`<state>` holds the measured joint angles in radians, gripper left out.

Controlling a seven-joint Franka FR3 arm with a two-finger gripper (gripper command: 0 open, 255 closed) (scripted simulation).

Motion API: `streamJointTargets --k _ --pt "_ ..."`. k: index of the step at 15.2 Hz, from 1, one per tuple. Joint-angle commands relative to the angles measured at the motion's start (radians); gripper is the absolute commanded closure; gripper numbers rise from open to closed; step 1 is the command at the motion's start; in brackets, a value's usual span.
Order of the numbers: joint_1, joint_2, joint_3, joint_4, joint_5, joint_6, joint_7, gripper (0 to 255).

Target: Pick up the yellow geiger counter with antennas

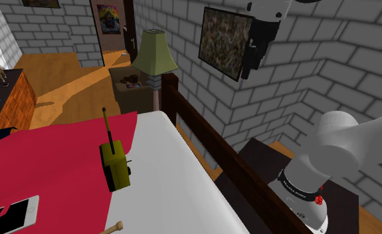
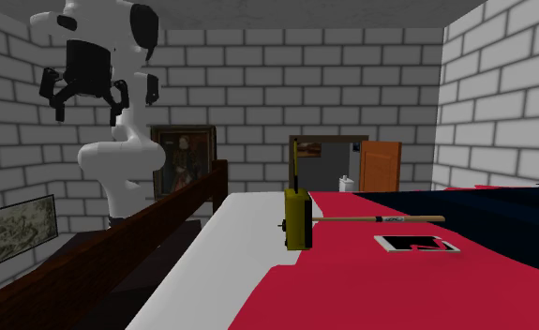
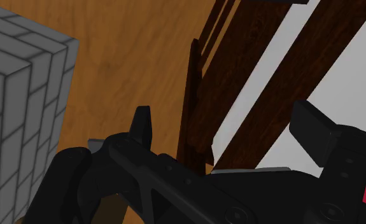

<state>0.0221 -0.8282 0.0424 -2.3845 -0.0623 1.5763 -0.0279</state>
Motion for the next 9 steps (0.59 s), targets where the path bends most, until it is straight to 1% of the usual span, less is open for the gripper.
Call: streamJointTargets --k 1,9 --pt "0.0 0.0 0.0 0.0 0.0 0.0 0.0 0" --pt "0.046 0.084 0.175 -0.01 0.129 0.091 0.219 0"
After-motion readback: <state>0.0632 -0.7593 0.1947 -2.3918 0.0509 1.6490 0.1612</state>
